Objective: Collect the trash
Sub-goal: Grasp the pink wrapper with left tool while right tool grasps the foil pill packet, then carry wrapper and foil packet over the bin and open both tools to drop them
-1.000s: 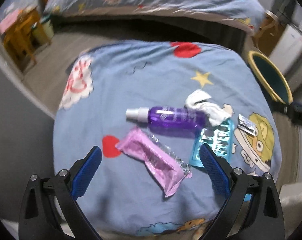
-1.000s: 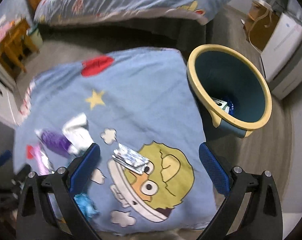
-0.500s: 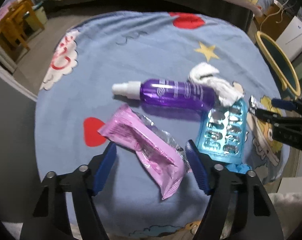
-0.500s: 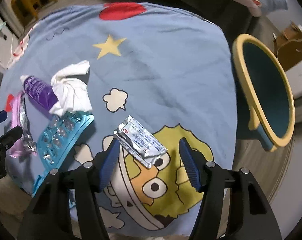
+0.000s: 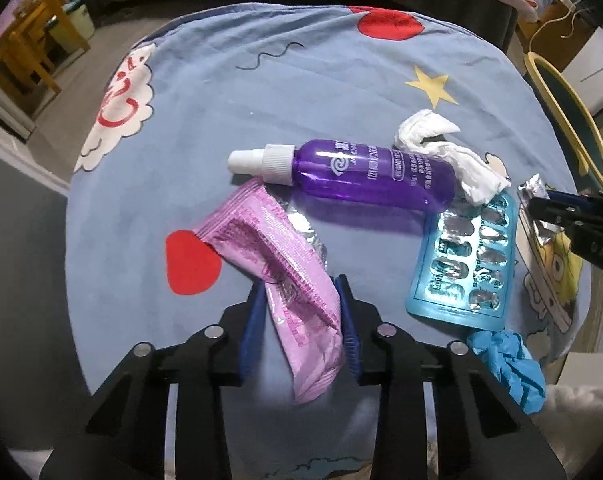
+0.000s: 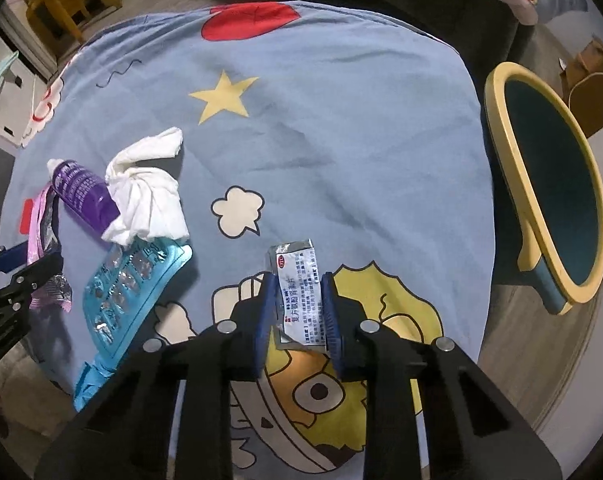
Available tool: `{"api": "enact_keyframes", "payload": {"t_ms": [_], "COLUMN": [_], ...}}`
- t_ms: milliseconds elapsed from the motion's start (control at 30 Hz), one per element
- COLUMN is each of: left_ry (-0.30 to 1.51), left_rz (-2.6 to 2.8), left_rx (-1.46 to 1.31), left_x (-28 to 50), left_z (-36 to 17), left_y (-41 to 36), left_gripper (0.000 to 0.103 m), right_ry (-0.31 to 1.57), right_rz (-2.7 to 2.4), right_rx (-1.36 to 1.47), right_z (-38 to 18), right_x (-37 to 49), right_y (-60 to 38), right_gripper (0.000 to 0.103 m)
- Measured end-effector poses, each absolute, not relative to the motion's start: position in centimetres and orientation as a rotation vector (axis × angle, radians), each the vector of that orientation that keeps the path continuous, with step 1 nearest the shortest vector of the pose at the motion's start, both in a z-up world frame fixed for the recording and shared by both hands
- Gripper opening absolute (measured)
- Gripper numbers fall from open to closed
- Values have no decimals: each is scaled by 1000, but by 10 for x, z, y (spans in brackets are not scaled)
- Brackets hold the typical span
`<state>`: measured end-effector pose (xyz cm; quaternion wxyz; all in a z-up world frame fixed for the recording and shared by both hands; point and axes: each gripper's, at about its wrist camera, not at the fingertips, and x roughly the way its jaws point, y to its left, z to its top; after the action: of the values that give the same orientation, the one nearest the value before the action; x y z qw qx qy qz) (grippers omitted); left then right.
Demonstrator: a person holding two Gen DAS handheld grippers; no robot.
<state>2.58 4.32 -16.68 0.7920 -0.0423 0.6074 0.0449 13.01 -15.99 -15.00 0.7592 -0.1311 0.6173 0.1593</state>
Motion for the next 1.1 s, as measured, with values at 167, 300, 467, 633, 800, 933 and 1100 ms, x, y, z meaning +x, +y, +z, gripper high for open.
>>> {"api": "enact_keyframes", "payload": {"t_ms": [167,300,467,633,800,933,1100], "left_ry": [1276,1201,1136,1056,1014,993,976], "left_rz": [122,139,123,82,36,4,-38], "left_rx": [-108,-88,-71,-20,22,37,27], "left_x": [23,18,16,13,22,24,25], "left_z": [-152,-130,-113,-92,-82,-76,-71], "left_y": [52,54,53,44,27,20,11], "left_gripper": [20,17,16,16,16,16,16], "right_ry": [1323,1293,1253,1183,1114,1067,1030], "right_rz": [354,348,327,299,282,275,266], "right_rx": [-246,-209,-176,-154,-121,-69,-5], "right_z": [-139,-127,-110,-88,-66,-49,-32], "right_x": [127,127,129,120,123,125,127], "right_y": [-167,-173,-184,-183,-188,-198,-213], "right_gripper": [23,23,23,23,23,23,23]}}
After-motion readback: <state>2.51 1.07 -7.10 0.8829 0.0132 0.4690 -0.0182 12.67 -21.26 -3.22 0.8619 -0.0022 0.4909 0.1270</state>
